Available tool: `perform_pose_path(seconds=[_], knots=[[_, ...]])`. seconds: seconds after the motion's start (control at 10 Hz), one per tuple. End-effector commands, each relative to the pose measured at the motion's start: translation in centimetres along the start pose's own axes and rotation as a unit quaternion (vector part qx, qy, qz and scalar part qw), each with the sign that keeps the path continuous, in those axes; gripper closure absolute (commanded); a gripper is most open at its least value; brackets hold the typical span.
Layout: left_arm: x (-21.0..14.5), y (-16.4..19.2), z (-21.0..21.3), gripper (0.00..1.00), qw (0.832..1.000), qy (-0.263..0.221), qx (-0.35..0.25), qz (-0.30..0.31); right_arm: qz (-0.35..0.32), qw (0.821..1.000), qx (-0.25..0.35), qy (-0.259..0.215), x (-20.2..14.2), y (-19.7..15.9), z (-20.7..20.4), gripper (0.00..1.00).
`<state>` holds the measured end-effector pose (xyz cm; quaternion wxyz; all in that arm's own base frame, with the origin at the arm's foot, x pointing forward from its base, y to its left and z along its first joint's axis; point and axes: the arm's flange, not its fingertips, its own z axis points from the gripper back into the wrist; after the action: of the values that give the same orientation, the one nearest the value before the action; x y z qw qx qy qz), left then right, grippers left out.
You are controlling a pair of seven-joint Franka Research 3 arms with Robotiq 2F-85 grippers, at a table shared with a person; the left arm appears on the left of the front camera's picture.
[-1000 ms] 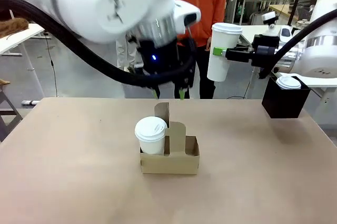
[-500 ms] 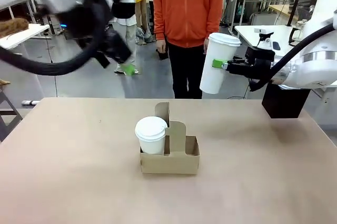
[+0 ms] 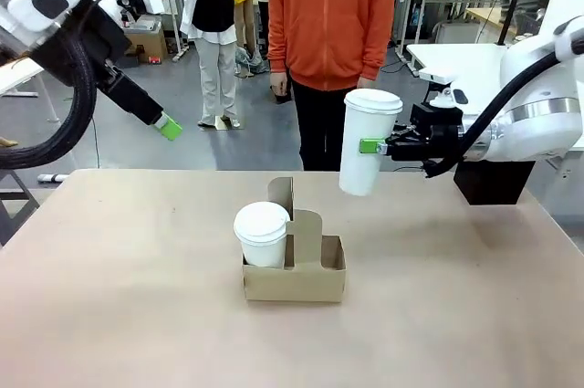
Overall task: Pour a drink into a cup and package it in a carrier.
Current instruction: Insert the held 600 ml Paper Cup into the Cup Carrier.
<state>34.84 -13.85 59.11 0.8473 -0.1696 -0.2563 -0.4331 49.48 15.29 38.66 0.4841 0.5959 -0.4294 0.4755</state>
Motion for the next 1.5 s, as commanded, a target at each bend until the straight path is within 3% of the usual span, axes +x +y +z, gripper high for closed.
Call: perform_pose_path(seconds=[0.0, 0.2, 0.3, 0.5, 0.6, 0.8, 1.0, 1.2, 1.4], knots=[[0.3, 0.2, 0.5, 0.0, 1.0, 0.01, -0.022, 0.001, 0.004, 1.0, -0.006, -0.016, 0.9, -0.2, 0.3, 0.18], [0.0, 0.0, 0.0, 0.0, 1.0, 0.004, -0.005, 0.0, 0.001, 1.0, -0.003, -0.002, 0.1, -0.1, 0.2, 0.18], [-1.6, 1.1, -0.5, 0.0, 1.0, -0.025, -0.008, -0.012, 0.015, 1.0, 0.01, -0.007, -0.8, 0.3, -0.9, 0.18], [-4.3, 2.1, -0.4, 0.0, 0.997, -0.043, -0.009, -0.059, 0.032, 0.999, 0.034, -0.02, -2.2, 1.0, -3.3, 0.18], [-5.2, 2.5, -0.6, 0.0, 0.994, -0.05, -0.043, -0.089, 0.038, 0.998, 0.046, -0.028, -2.7, 1.5, -4.3, 0.18], [-7.4, 3.2, -1.6, 0.0, 0.973, -0.099, -0.042, -0.205, 0.039, 0.995, 0.084, -0.029, -4.2, 2.3, -6.3, 0.18], [-9.8, 3.7, -2.0, 0.0, 0.955, -0.114, -0.078, -0.262, 0.026, 0.994, 0.108, -0.022, -5.6, 2.2, -7.5, 0.18], [-10.5, 3.7, -2.1, 0.0, 0.951, -0.115, -0.085, -0.274, 0.016, 0.992, 0.121, -0.014, -6.4, 2.2, -8.0, 0.18], [-9.0, 3.6, -1.6, 0.0, 0.961, -0.092, -0.055, -0.256, 0.011, 0.991, 0.132, -0.005, -7.4, 2.2, -7.8, 0.18]])
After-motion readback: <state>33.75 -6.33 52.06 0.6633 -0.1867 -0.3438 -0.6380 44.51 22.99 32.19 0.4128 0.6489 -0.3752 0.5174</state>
